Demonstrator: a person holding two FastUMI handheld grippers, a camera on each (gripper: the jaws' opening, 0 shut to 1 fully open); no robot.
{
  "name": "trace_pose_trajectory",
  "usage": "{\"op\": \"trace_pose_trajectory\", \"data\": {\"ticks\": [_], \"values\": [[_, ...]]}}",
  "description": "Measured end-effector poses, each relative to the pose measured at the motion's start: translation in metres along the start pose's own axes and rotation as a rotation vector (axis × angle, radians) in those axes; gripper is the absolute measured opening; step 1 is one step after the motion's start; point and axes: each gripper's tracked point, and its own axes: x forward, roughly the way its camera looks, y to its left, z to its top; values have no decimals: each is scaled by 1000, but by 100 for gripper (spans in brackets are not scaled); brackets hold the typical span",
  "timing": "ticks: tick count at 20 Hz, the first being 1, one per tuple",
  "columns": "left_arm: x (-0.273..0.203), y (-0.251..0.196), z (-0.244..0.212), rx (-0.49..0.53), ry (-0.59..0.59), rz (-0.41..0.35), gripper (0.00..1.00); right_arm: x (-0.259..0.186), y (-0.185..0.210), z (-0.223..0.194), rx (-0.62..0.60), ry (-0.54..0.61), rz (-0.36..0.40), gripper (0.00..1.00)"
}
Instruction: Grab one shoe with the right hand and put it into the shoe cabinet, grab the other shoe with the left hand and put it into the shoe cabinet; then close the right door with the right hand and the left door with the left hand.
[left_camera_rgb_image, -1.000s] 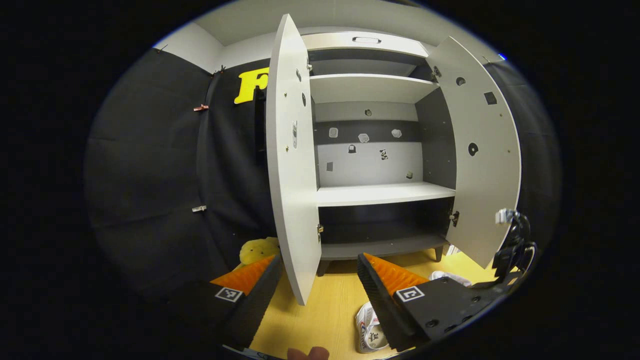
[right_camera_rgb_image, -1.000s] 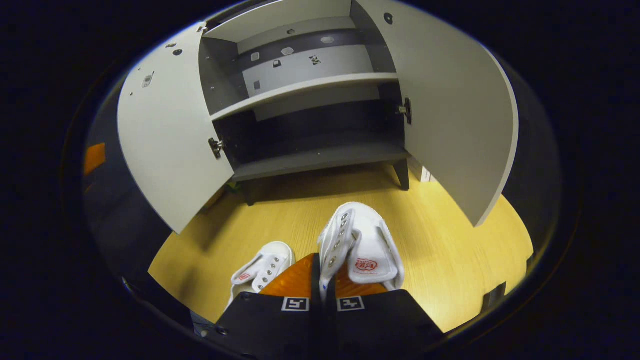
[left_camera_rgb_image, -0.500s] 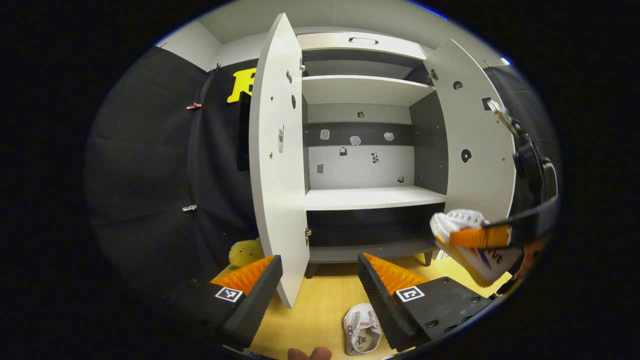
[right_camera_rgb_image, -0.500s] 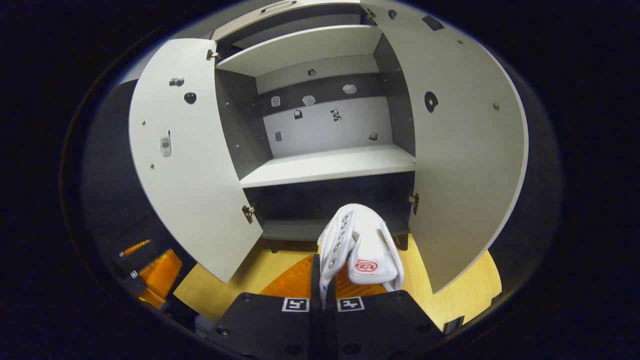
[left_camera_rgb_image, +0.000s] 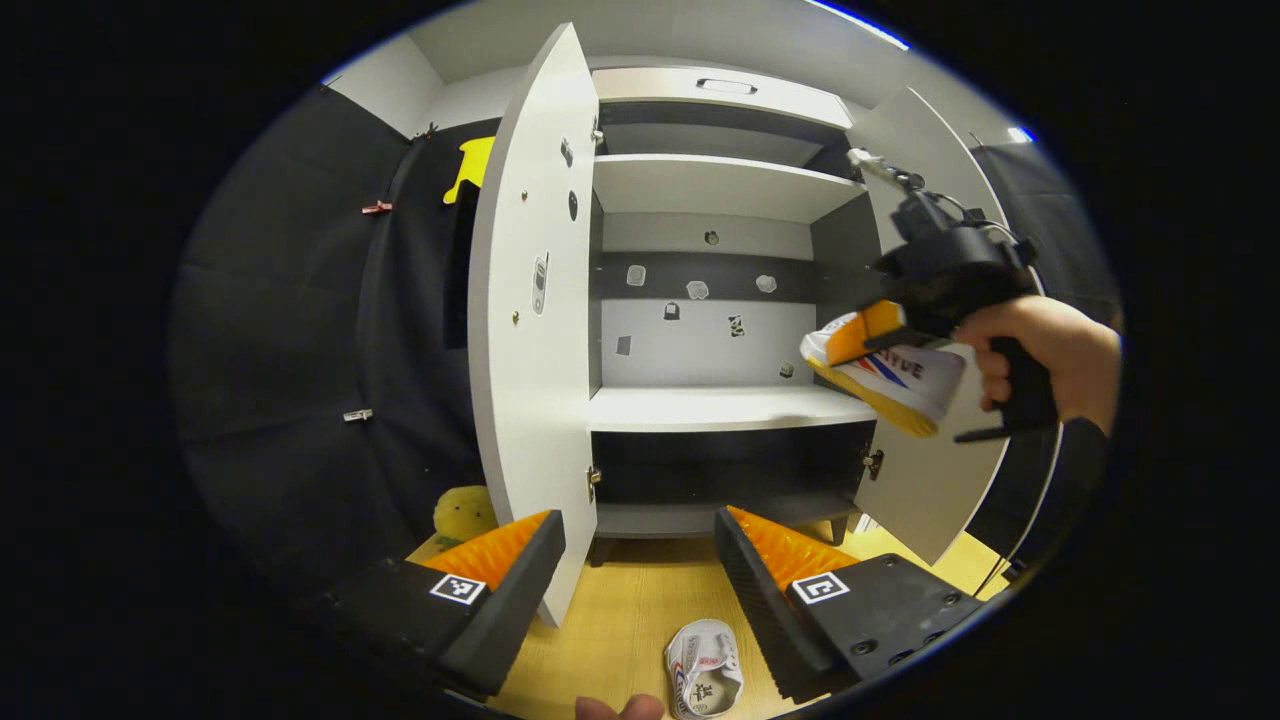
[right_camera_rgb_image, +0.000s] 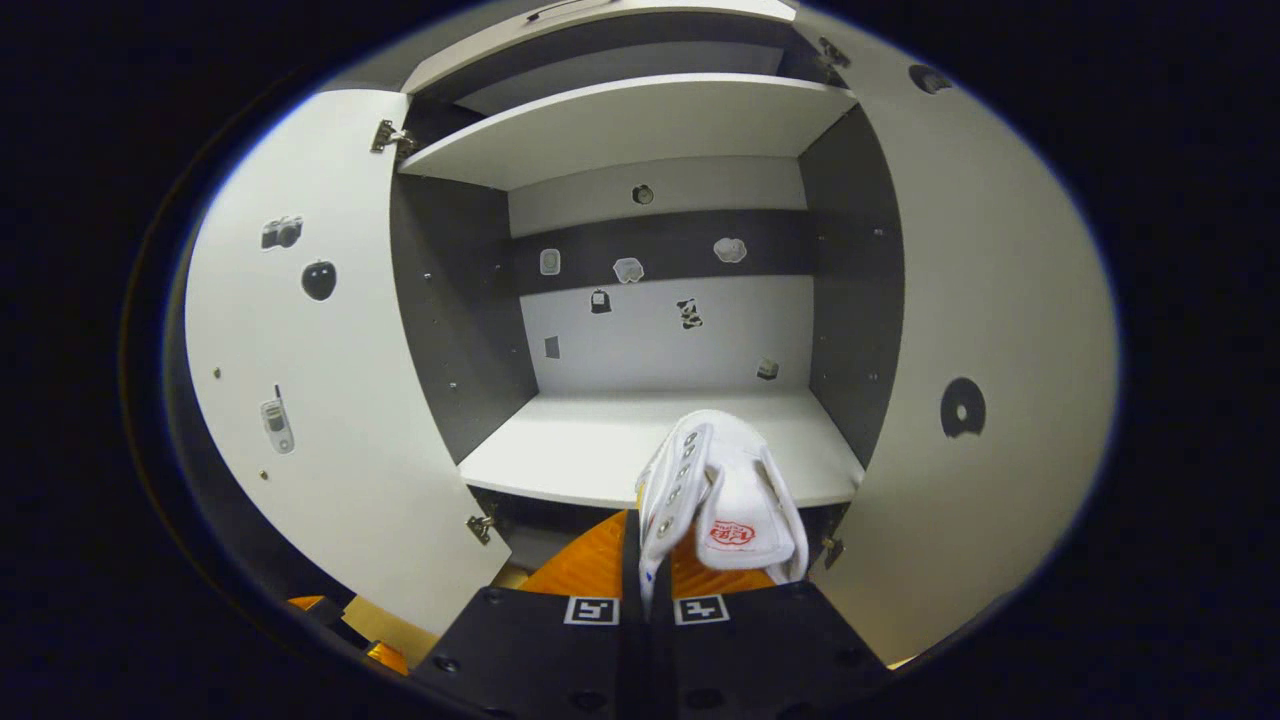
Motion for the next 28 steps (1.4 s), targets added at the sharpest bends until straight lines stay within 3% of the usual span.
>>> {"op": "trace_pose_trajectory", "data": {"ticks": [7,16,21,26,27,28], "values": [[11,-2,-2,-9,6,-6,95,111,-25,24,-69,61,-45,5],[22,1,-16,-25,43,41,95,222,-61,23,-210,150,-118,5],[27,5,-23,-34,62,65,95,252,-74,7,-294,191,-143,5],[27,8,-27,-41,70,76,95,263,-75,-2,-300,213,-171,5],[26,8,-28,-40,70,78,95,261,-76,-2,-296,216,-185,6],[26,9,-29,-40,72,78,95,260,-77,-2,-290,217,-194,13]]}}
